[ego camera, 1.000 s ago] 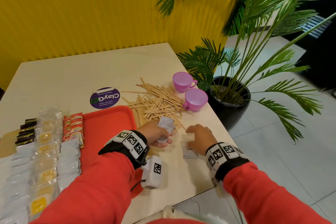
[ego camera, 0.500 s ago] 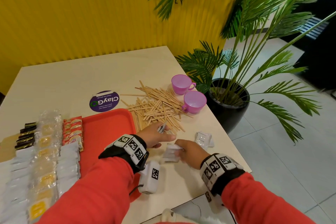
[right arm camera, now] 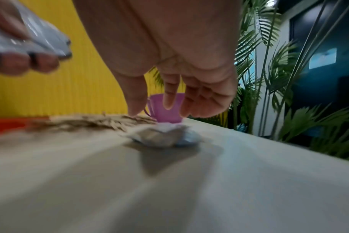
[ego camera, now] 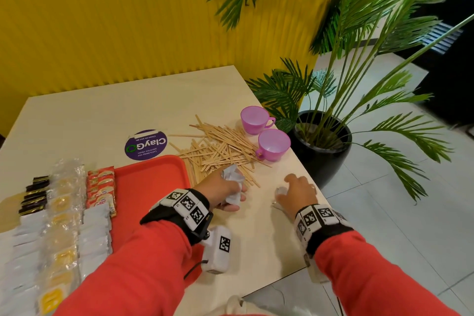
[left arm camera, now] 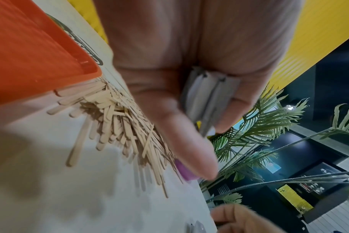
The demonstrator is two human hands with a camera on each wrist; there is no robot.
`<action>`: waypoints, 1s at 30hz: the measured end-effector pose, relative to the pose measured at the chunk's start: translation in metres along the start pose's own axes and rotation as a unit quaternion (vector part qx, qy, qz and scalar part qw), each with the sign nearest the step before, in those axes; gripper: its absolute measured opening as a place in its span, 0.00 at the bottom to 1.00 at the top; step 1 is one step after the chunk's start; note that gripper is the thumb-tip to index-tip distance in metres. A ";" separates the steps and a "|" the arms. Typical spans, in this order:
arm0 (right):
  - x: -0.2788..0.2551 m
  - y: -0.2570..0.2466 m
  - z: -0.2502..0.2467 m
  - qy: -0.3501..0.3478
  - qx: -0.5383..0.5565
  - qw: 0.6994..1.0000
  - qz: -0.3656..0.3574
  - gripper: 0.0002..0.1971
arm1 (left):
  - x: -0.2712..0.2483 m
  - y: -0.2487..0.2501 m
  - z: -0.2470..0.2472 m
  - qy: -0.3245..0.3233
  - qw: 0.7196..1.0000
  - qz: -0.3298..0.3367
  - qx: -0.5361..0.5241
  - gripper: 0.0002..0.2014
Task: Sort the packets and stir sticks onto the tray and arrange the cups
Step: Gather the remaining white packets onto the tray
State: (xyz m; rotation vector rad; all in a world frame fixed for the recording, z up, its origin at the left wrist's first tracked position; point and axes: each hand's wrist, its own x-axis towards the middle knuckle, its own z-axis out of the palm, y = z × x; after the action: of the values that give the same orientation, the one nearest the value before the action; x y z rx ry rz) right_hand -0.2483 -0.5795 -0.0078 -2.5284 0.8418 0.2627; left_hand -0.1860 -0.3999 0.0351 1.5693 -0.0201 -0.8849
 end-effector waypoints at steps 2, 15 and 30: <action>0.002 0.012 0.003 -0.019 -0.060 0.998 0.005 0.21 | 0.001 0.000 0.002 0.016 1.000 0.000 0.018 0.12; -0.015 -0.019 -0.027 -0.170 0.272 0.929 -0.186 0.13 | 0.012 0.001 0.012 -0.058 0.996 0.012 0.069 0.13; 0.015 0.031 -0.012 -0.073 -0.105 0.992 -0.014 0.22 | 0.019 0.009 0.010 -0.013 0.999 0.032 0.009 0.16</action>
State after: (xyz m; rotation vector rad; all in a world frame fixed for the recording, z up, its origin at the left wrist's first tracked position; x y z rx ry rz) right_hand -0.2547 -0.6155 -0.0138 -2.6725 0.7561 0.5471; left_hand -0.1735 -0.4196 0.0335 1.5642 -0.0966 -0.8577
